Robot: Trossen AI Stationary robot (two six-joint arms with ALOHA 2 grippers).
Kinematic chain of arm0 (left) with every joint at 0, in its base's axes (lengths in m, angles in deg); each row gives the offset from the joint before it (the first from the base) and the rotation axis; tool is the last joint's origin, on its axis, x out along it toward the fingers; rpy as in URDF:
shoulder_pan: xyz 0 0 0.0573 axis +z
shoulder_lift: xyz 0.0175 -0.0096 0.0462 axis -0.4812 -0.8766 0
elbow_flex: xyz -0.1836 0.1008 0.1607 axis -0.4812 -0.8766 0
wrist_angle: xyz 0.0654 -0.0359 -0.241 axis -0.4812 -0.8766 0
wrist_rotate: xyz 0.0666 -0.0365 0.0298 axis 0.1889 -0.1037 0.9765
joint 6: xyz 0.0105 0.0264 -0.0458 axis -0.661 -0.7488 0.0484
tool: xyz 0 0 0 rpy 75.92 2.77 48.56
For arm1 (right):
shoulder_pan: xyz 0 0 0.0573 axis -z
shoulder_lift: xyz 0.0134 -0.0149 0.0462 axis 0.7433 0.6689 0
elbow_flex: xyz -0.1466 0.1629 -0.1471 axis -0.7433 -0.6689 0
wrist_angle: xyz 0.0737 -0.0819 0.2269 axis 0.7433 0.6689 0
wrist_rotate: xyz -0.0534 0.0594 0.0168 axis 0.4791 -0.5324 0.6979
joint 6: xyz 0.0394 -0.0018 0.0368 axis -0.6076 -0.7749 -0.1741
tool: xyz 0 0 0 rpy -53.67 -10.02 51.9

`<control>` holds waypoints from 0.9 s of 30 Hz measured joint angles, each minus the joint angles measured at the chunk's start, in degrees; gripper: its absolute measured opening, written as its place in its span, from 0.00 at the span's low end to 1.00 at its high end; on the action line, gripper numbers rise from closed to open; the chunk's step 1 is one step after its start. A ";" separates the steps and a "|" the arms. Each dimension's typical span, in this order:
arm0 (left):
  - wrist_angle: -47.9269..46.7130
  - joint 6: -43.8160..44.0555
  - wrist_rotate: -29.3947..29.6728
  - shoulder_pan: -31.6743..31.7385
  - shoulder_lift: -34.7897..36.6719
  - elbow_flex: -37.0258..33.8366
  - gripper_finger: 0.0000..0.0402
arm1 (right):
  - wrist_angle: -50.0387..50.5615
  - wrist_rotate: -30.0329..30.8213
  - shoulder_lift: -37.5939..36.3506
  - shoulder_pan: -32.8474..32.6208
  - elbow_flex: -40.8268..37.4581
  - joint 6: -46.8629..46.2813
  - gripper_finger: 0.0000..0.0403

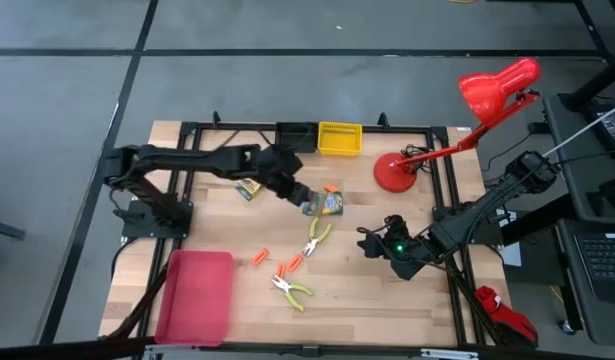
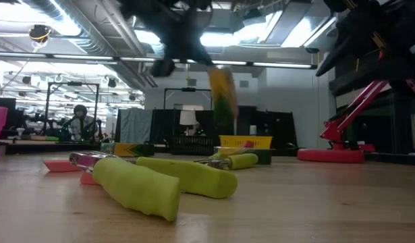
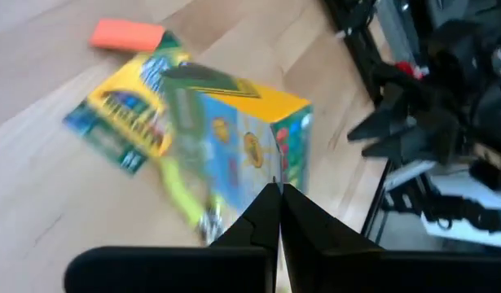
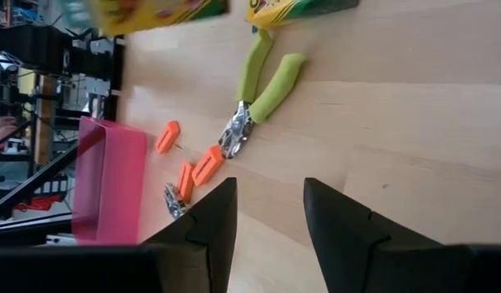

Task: Pick & Place School Supplies
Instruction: Put the crayon box into the red bin

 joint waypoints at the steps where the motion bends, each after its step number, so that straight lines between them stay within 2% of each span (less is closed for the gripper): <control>1: -2.98 -0.08 0.20 -0.34 1.77 0.00 0.00 | -0.37 0.08 0.00 0.00 0.00 0.19 0.36; 7: -17.02 0.45 0.79 -3.93 11.65 0.00 0.00 | -3.03 1.96 0.00 0.50 0.02 2.86 0.36; 14: -32.81 3.39 0.49 -12.38 19.58 0.00 0.00 | -9.69 0.95 0.00 2.95 0.02 11.11 0.36; 19: -41.28 10.75 1.29 -20.79 25.16 0.00 0.00 | -14.86 -0.42 0.00 4.64 0.02 15.67 0.36; 27: -45.10 26.46 3.77 -36.85 30.31 0.00 0.00 | -19.23 -2.57 0.02 7.26 0.44 21.98 0.36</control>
